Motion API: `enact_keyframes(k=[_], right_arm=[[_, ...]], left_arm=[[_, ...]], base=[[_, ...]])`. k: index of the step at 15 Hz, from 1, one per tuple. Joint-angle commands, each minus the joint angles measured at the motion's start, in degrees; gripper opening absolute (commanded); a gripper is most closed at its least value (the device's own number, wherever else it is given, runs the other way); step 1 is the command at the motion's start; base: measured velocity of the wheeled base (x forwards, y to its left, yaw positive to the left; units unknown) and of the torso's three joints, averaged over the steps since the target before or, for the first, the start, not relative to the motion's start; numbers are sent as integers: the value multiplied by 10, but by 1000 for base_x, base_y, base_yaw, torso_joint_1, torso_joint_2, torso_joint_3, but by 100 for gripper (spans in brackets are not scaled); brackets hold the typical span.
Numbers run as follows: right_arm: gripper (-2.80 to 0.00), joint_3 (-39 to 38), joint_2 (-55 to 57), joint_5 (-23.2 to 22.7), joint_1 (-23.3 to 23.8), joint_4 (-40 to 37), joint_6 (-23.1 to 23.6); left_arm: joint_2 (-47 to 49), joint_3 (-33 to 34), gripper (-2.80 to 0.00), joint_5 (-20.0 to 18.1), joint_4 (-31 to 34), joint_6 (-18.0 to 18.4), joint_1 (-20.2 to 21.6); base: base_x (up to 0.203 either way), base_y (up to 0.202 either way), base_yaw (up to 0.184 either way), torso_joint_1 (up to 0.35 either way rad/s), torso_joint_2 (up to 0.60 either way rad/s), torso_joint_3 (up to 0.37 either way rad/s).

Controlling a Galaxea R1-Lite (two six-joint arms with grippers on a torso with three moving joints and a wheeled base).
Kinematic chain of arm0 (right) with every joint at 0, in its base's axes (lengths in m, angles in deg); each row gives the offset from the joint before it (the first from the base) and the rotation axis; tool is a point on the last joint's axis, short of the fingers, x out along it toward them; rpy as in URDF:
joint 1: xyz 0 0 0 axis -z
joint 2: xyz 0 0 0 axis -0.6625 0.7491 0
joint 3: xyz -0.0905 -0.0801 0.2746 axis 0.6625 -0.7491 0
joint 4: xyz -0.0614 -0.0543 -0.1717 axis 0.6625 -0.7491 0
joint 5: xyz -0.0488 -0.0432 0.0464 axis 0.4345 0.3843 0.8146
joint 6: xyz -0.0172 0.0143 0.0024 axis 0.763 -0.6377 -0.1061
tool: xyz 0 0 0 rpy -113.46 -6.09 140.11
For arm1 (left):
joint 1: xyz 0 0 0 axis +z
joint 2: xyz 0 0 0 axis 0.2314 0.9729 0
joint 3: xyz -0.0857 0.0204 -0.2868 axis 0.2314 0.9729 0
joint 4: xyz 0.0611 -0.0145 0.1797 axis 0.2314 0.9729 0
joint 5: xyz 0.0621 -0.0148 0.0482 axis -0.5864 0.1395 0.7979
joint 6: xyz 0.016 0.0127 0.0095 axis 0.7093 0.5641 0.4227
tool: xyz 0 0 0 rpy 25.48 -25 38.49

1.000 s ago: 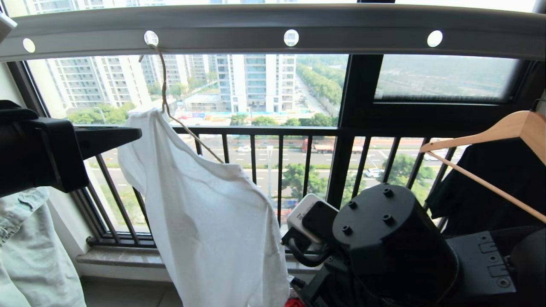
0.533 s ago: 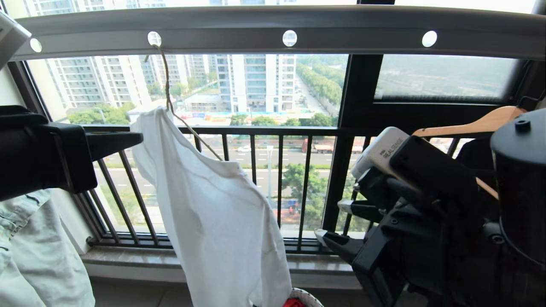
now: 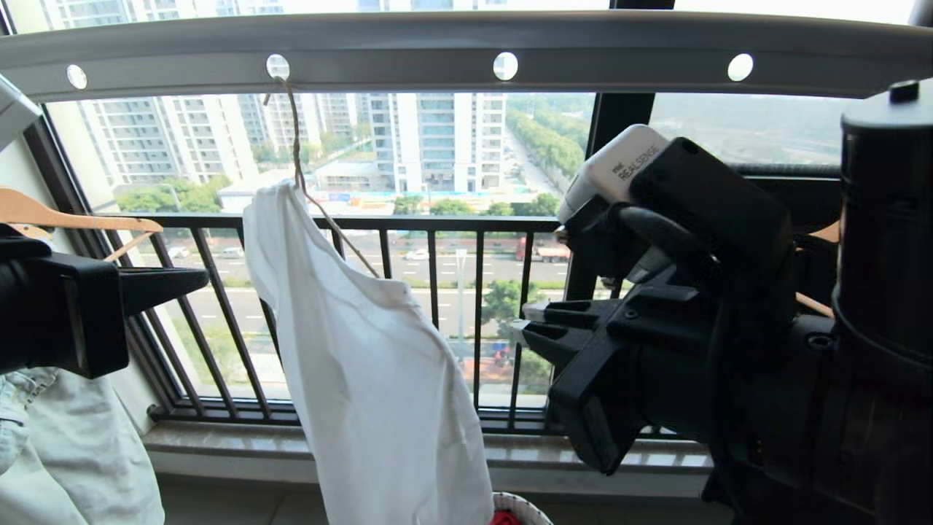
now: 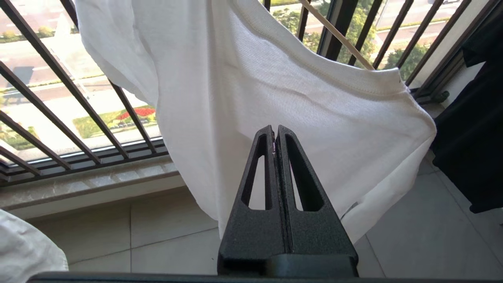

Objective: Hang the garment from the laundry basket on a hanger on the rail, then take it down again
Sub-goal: Take the clothes off the clothes rack

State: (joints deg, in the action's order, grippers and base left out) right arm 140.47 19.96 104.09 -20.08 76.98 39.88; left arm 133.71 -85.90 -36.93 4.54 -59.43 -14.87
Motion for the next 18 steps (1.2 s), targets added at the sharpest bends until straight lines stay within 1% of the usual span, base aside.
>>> enact_keyframes(k=[1, 5, 9, 11, 15, 18], right_arm=[[0, 17, 44, 1, -3, 3, 13], [0, 81, 104, 0, -4, 2, 47], [0, 141, 157, 1, -6, 3, 71], [0, 163, 173, 1, -8, 3, 72], [0, 197, 199, 2, -36, 2, 71], [0, 213, 225, 3, -37, 0, 71]], left_arm=[[-9, 2, -280, 2, -2, 11, 1], [-8, -2, -280, 2, -3, 14, 28], [-10, -9, -280, 2, -3, 14, 39], [-10, -9, -280, 2, -3, 14, 45], [-10, -13, -280, 2, -3, 15, 56], [-10, -18, -280, 2, -4, 15, 66]], base=[[0, 0, 0, 0, 0, 0], [0, 0, 0, 0, 0, 0], [0, 0, 0, 0, 0, 0], [0, 0, 0, 0, 0, 0], [0, 0, 0, 0, 0, 0], [0, 0, 0, 0, 0, 0]])
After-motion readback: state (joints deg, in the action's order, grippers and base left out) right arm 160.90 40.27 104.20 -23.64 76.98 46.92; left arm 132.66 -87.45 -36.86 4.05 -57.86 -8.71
